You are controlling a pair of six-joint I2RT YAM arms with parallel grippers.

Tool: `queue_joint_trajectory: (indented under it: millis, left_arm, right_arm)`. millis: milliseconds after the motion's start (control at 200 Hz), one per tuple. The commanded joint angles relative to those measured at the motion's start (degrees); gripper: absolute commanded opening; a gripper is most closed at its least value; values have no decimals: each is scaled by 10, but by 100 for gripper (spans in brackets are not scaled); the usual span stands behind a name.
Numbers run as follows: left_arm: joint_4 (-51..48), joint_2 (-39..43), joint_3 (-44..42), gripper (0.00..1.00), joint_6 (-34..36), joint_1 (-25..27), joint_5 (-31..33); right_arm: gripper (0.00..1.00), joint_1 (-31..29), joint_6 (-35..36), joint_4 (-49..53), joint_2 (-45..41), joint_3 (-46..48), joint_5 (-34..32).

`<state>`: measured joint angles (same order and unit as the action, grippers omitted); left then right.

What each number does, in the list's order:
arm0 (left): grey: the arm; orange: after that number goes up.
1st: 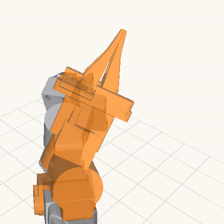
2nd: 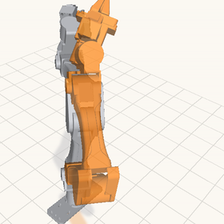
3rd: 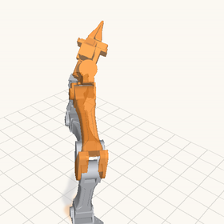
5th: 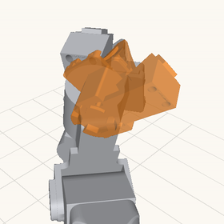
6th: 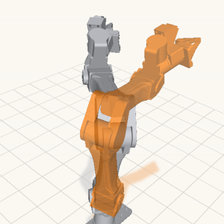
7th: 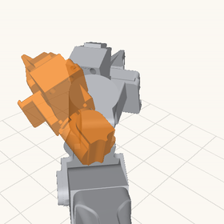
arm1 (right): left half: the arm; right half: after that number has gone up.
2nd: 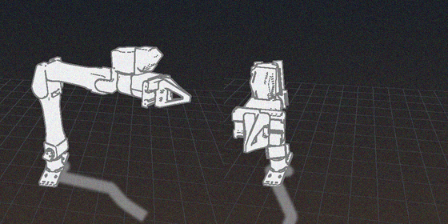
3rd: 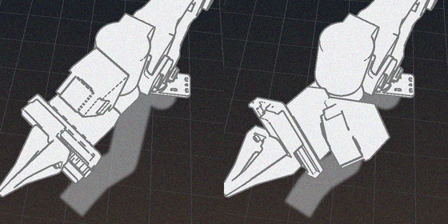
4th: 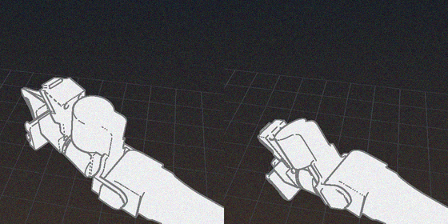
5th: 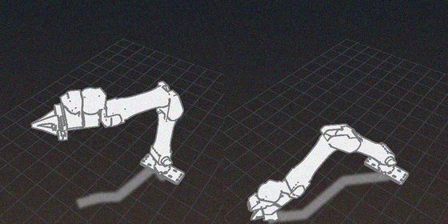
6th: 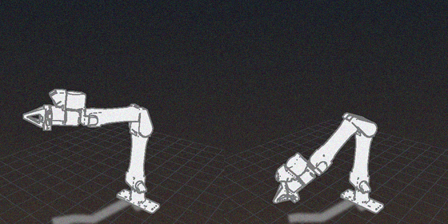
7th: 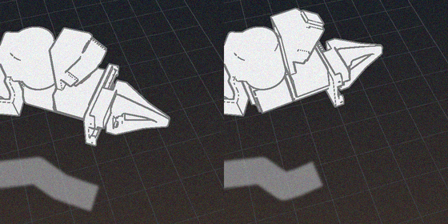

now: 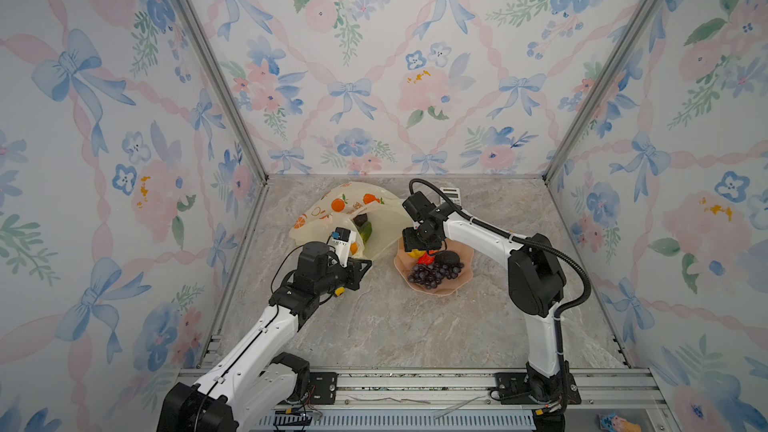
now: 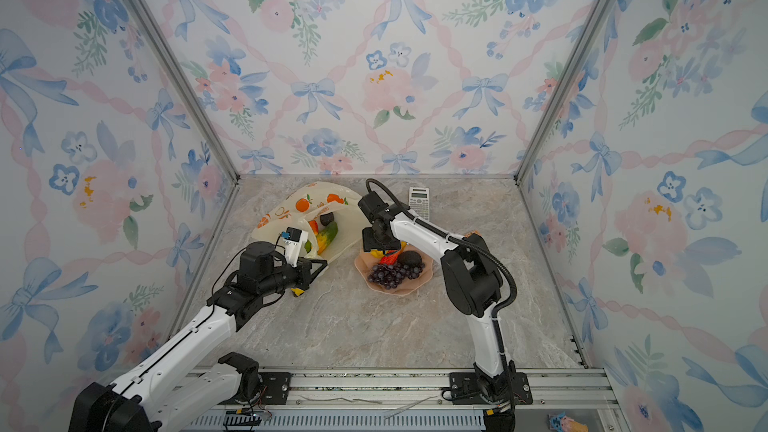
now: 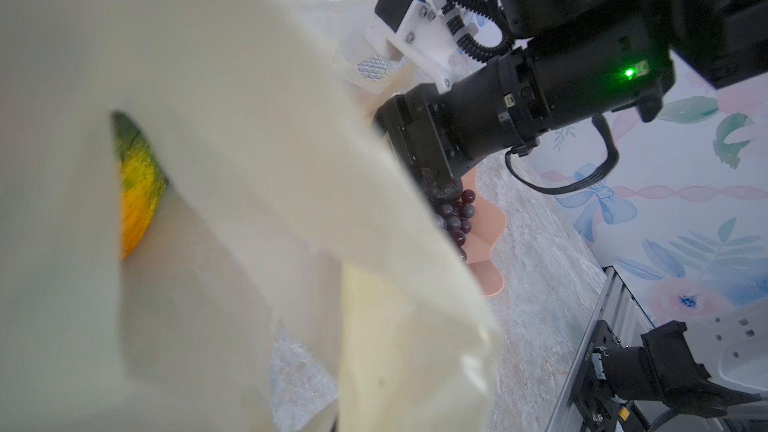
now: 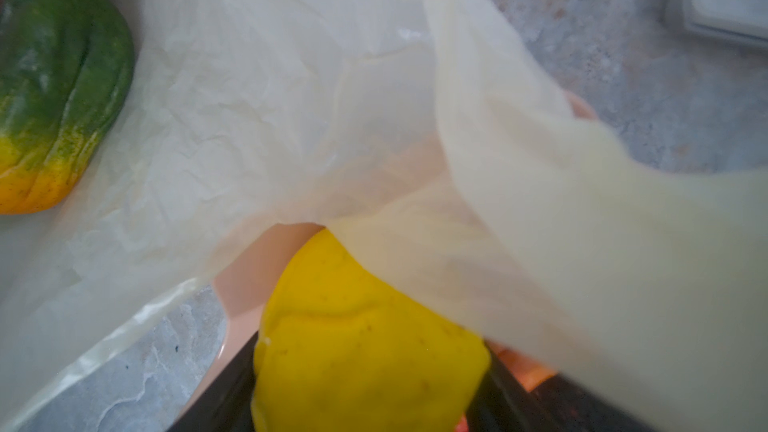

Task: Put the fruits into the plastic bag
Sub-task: 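Lower the right gripper onto the yellow fruit and close it, then lift the yellow fruit out of the bowl with the right gripper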

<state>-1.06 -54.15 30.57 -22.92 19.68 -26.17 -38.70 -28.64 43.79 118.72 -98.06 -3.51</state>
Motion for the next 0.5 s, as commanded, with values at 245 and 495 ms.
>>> queue_joint_trajectory:
  millis: [245, 495]
  left_arm:
    - [-6, 14, 13, 0, 9, -1, -2]
    - [-6, 15, 13, 0, 9, 1, -1]
  right_arm:
    - [65, 6, -3, 14, -71, 33, -15]
    - [65, 10, -11, 5, -128, 87, -13]
